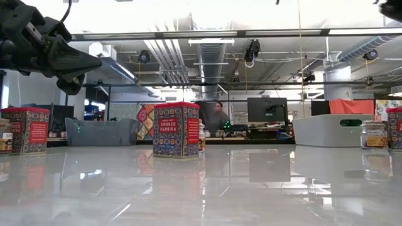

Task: Sort spices by type
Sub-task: Put the black seasoning can into the gray bin

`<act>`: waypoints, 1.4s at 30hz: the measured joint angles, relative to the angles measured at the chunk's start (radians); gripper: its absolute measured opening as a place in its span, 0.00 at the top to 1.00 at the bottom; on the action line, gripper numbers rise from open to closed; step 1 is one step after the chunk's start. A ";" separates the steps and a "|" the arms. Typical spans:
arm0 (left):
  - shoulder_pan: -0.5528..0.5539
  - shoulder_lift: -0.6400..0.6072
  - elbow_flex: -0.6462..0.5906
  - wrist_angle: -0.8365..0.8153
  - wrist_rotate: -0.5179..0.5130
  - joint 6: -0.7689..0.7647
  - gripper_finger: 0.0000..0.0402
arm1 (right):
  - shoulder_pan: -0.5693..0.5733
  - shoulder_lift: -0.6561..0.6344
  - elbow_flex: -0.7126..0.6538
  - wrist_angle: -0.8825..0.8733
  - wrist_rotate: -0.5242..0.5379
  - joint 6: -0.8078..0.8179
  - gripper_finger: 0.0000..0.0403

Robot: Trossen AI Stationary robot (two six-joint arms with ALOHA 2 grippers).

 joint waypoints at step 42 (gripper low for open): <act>0.000 0.000 0.000 0.000 0.000 0.000 0.99 | 0.262 0.157 -0.091 0.291 -0.468 -0.027 0.09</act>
